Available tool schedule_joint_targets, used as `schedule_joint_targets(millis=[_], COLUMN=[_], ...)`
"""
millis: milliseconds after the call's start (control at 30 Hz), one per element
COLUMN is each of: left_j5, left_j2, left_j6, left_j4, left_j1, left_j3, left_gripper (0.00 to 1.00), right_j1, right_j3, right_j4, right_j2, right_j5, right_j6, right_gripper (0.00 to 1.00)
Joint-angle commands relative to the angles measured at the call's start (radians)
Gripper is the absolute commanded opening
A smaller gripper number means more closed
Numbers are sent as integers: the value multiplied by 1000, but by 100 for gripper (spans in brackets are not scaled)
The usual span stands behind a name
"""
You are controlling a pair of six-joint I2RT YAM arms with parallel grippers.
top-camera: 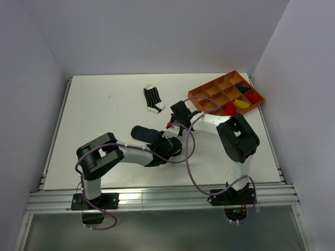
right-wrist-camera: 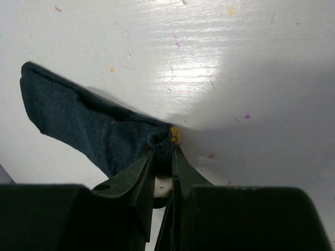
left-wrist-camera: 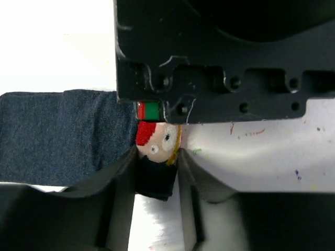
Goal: Roll the socks
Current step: Roll the sock at the center of the board.
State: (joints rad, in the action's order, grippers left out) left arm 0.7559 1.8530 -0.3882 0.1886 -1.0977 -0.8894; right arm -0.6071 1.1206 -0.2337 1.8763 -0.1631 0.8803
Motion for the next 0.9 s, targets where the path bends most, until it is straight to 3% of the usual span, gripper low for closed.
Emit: schedule_joint_targets(millis=[0, 167, 200, 333, 600, 733, 867], left_j5=[-12, 13, 7, -64, -470, -681, -877], left_j2=[49, 55, 52, -4, -158, -207, -227], left_j6=[-35, -81, -87, -118, -228, -287, -362], left_j4=[-95, -149, -150, -149, -83, -35, 34], left_j1=[-4, -1, 2, 28, 186, 275, 381], left_j3=[-51, -65, -62, -30, 73, 127, 181], left_gripper=[34, 11, 1, 0, 0, 0, 0], right_j1=[-13, -13, -13, -10, 32, 41, 41], right_j3=[27, 16, 4, -18, -155, -223, -260], right_j4=[-47, -35, -27, 37, 230, 339, 424], right_j2=[-8, -29, -38, -65, -160, -200, -187], right_j5=[-10, -35, -39, -61, -76, -81, -108], right_j6=[-12, -7, -3, -7, 32, 49, 72], right_gripper=[0, 0, 0, 16, 55, 64, 66])
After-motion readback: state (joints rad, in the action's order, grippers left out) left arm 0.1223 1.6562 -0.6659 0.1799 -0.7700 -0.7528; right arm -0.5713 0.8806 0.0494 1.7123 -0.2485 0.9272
